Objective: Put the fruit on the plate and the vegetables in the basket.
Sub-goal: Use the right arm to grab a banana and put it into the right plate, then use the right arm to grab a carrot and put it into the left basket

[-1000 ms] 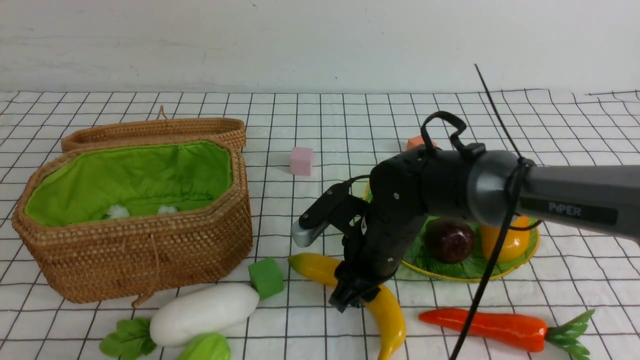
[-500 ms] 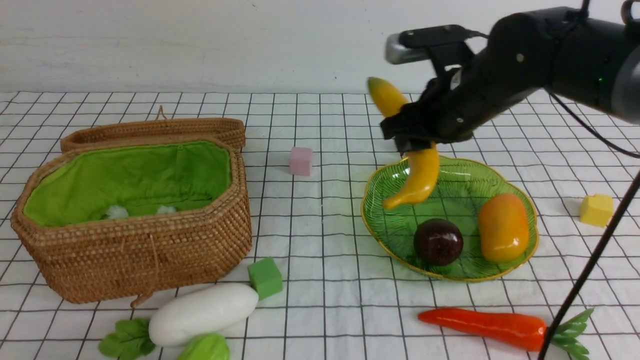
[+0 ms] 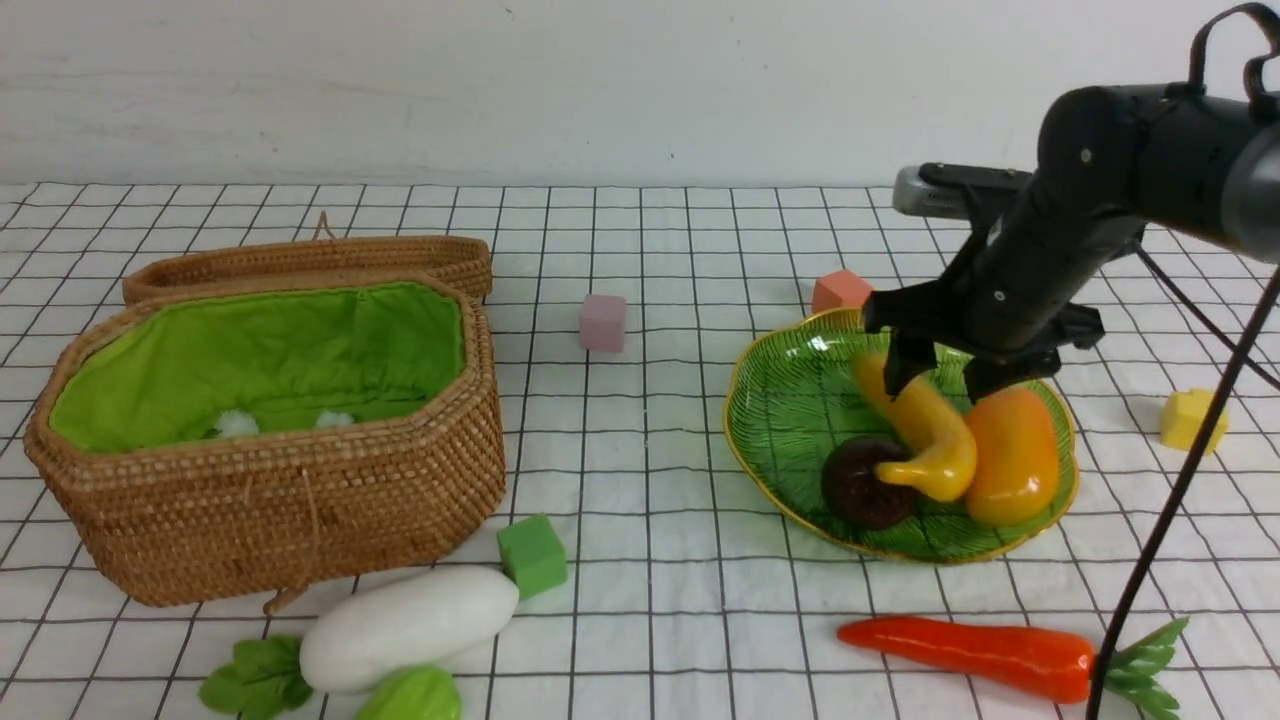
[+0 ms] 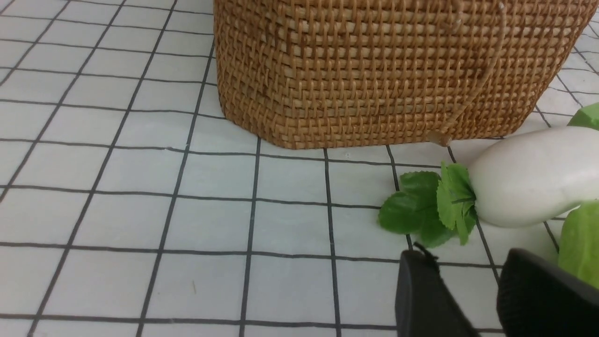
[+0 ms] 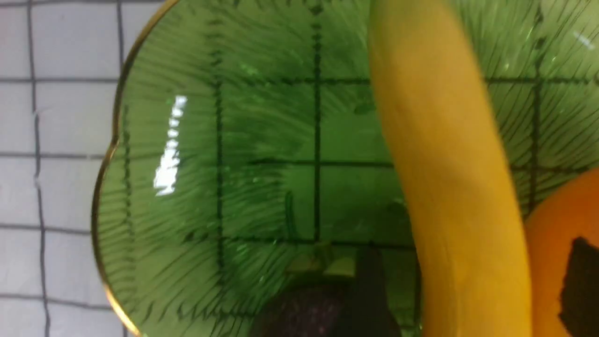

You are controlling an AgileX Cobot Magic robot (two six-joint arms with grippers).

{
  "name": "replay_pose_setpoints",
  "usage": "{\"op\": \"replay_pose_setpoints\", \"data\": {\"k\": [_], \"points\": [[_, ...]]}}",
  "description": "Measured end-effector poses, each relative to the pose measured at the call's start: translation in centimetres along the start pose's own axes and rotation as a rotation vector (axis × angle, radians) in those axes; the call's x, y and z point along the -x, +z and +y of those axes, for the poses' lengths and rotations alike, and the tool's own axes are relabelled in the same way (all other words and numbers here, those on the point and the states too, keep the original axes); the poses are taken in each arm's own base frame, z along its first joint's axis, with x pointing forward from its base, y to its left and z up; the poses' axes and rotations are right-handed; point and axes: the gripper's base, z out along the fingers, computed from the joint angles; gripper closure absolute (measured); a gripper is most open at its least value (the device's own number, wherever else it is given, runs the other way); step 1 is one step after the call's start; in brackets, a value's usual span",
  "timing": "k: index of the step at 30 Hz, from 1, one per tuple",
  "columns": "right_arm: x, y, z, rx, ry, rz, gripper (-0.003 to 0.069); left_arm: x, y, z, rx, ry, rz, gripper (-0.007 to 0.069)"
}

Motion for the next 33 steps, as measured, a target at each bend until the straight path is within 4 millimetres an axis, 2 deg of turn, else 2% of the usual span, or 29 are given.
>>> {"op": "replay_pose_setpoints", "data": {"k": [1, 2, 5, 7, 9, 10, 11, 14, 16, 17, 19, 20, 23, 29, 30, 31, 33], "points": [[-0.1, -0.4, 0.1, 0.003, -0.007, 0.009, 0.0028, 0.0, 0.0, 0.0, 0.000, 0.000, 0.000, 0.0386], [-0.3, -1.7, 0.3, 0.009, -0.023, 0.014, -0.0004, 0.0, 0.0, 0.0, 0.000, 0.000, 0.000, 0.0386], [-1.1, -4.9, 0.6, 0.020, -0.084, 0.034, -0.0017, 0.0, 0.0, 0.0, 0.000, 0.000, 0.000, 0.0386], [-2.5, -7.2, 1.3, 0.061, -0.177, 0.052, -0.0001, 0.0, 0.0, 0.0, 0.000, 0.000, 0.000, 0.0386], [-4.6, -8.6, 2.2, 0.126, -0.324, 0.091, 0.0030, 0.0, 0.0, 0.0, 0.000, 0.000, 0.000, 0.0386], [-4.8, -8.4, 2.2, 0.133, -0.337, 0.102, 0.0034, 0.0, 0.0, 0.0, 0.000, 0.000, 0.000, 0.0386], [-6.7, -8.7, 2.9, 0.185, -0.470, 0.145, 0.0071, 0.0, 0.0, 0.0, 0.000, 0.000, 0.000, 0.0386], [-9.8, -7.6, 3.3, 0.246, -0.642, 0.228, 0.0128, 0.0, 0.0, 0.0, 0.000, 0.000, 0.000, 0.0386], [-11.5, -5.9, 2.5, 0.231, -0.693, 0.283, 0.0154, 0.0, 0.0, 0.0, 0.000, 0.000, 0.000, 0.0386], [-11.7, -5.7, 2.3, 0.221, -0.701, 0.288, 0.0157, 0.0, 0.0, 0.0, 0.000, 0.000, 0.000, 0.0386], [-13.1, -3.4, 0.8, 0.124, -0.752, 0.304, 0.0166, 0.0, 0.0, 0.0, 0.000, 0.000, 0.000, 0.0386], [-13.2, -3.3, 0.7, 0.117, -0.757, 0.305, 0.0166, 0.0, 0.0, 0.0, 0.000, 0.000, 0.000, 0.0386], [-14.4, -1.1, -0.8, 0.014, -0.812, 0.286, 0.0169, 0.0, 0.0, 0.0, 0.000, 0.000, 0.000, 0.0386], [-15.1, 1.4, -1.4, -0.009, -0.809, 0.254, 0.0180, 0.0, 0.0, 0.0, 0.000, 0.000, 0.000, 0.0386], [-15.3, 1.7, -1.5, -0.003, -0.802, 0.267, 0.0197, 0.0, 0.0, 0.0, 0.000, 0.000, 0.000, 0.0386], [-15.6, 2.1, -1.5, 0.012, -0.788, 0.300, 0.0253, 0.0, 0.0, 0.0, 0.000, 0.000, 0.000, 0.0386], [-15.6, 1.9, -1.3, 0.037, -0.777, 0.325, 0.0274, 0.0, 0.0, 0.0, 0.000, 0.000, 0.000, 0.0386]]}}
